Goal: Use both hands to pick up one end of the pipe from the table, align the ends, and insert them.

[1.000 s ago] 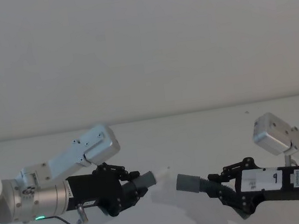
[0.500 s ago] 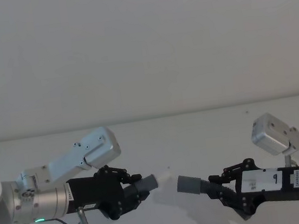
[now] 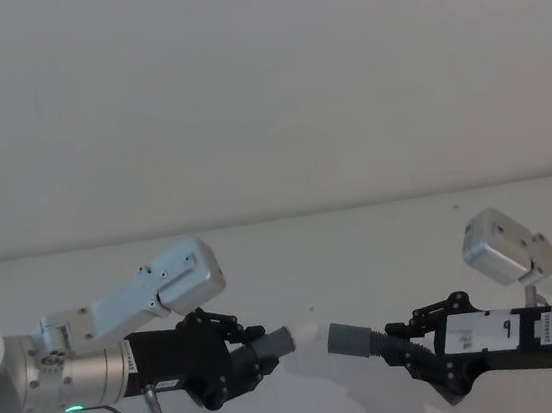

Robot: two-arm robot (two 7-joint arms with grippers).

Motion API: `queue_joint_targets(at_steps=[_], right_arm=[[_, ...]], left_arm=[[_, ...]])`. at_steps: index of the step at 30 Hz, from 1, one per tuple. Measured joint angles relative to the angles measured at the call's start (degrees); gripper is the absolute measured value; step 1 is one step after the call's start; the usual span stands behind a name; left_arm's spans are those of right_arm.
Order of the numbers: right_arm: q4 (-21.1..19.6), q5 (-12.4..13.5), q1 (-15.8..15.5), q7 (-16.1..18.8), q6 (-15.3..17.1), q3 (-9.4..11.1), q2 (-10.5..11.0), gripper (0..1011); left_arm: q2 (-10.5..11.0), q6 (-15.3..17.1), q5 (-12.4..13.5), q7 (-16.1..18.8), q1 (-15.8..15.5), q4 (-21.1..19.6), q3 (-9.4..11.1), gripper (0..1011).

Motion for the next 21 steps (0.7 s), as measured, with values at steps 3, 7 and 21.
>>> queue_joint_targets(at_steps=[3,7,21], right_arm=[[0.13,0.06,0.17,-0.08,0.01,-0.2,0.03,263],[0.34,0.17,0.42,-0.17,0.02,-0.53,0.09,263],[0.76,0.6,1.05,-0.3,-0.16,-1.34,0.42,263]], left_arm=[[0.07,-0.01,-0.08,-0.08,-0.19,0.06,0.24,366],[0.16,-0.02,-0.23,-0.25,-0.45,0.18,0.57,366],[0.36,-0.25,-0.71,-0.74,-1.23,0.51,1.52,366]])
